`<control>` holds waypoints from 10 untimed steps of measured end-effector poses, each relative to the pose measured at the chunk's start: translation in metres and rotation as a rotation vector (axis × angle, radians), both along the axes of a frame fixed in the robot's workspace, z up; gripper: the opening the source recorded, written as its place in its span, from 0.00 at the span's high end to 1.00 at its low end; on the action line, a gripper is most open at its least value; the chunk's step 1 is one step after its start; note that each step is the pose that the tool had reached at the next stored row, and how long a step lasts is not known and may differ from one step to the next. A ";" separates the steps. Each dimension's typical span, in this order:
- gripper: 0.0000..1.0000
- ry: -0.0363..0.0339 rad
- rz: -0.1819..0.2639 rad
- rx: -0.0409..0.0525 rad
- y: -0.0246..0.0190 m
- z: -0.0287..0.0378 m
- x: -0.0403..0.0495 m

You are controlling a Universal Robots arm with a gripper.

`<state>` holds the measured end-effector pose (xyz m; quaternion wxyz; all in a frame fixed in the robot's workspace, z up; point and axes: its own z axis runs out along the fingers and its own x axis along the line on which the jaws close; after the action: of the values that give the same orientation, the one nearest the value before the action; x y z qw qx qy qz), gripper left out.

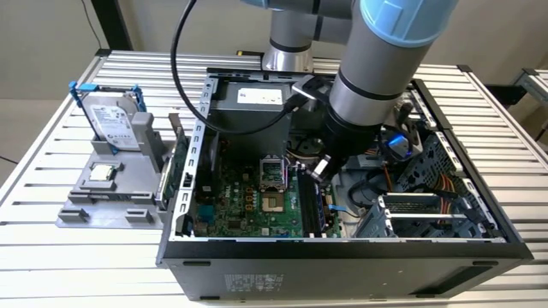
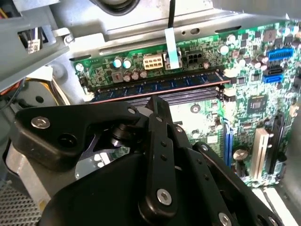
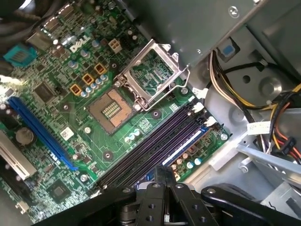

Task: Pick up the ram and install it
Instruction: 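Press down the ram until it locks into place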

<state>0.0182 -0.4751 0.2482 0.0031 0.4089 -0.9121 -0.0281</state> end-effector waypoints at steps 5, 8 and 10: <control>1.00 0.0000 0.047 0.0000 0.0000 0.0000 0.0026; 1.00 0.0000 0.072 0.0000 0.0000 0.0000 0.0039; 1.00 0.0000 0.085 0.0000 0.0000 -0.0001 0.0044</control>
<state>0.0227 -0.4751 0.2481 0.0043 0.4473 -0.8939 -0.0280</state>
